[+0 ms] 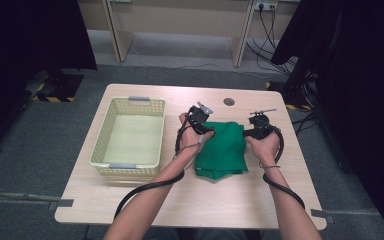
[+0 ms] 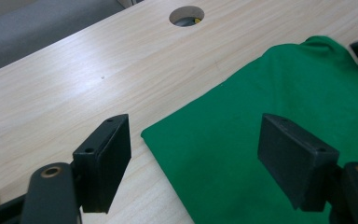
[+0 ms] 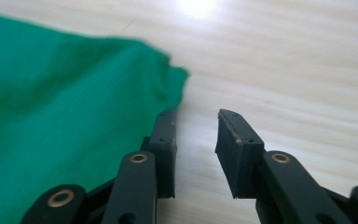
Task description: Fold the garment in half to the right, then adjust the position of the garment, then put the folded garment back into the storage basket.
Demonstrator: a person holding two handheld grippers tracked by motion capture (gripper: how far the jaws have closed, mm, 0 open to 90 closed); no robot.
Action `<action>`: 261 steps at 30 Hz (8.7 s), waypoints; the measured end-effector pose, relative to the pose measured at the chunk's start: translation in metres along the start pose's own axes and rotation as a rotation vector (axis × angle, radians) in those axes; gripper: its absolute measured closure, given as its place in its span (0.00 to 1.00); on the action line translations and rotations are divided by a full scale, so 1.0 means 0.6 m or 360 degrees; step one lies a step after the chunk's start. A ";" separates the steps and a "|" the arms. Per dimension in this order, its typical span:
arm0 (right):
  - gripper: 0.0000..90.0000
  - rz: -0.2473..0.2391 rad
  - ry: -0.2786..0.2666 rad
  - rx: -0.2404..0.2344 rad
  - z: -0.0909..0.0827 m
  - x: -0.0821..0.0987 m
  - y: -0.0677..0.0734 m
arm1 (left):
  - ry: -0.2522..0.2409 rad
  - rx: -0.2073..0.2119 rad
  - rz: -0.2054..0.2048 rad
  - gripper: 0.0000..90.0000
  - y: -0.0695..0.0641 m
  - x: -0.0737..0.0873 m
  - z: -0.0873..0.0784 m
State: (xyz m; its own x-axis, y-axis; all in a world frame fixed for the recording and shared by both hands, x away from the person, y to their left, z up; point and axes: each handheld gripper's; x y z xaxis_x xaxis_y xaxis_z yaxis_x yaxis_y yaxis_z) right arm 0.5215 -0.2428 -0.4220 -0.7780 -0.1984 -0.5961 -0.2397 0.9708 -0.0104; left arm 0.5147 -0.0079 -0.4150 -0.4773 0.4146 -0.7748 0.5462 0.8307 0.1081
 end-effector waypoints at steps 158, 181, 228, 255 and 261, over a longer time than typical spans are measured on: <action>0.28 0.0013 -0.0234 -0.0339 -0.124 0.196 -0.024 | -0.0076 0.0286 0.0113 0.11 -0.112 0.152 -0.118; 0.26 0.0058 -0.0239 -0.0292 -0.094 0.070 -0.059 | -0.0061 0.0351 0.0050 0.12 -0.122 0.136 -0.099; 0.33 0.0097 0.0077 -0.0246 0.047 -0.004 -0.079 | 0.0057 0.0436 0.0063 0.18 -0.140 0.132 -0.046; 0.71 0.0063 0.0037 -0.0278 0.055 0.005 -0.065 | 0.0144 0.0565 0.0133 0.36 -0.151 0.137 -0.056; 0.80 0.0104 0.0013 -0.0320 0.056 0.009 -0.066 | 0.0145 0.0608 0.0117 0.55 -0.150 0.138 -0.060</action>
State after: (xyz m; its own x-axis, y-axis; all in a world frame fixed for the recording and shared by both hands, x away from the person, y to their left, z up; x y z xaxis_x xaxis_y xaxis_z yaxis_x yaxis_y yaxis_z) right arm 0.5463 -0.2777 -0.4517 -0.8000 -0.1376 -0.5839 -0.2990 0.9353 0.1892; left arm 0.4013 -0.0349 -0.4663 -0.4771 0.5135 -0.7132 0.7898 0.6065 -0.0916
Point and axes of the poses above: each handheld gripper's, and its own axes: z roughly forward along the jaws, x roughly out of its underside, y roughly to its left
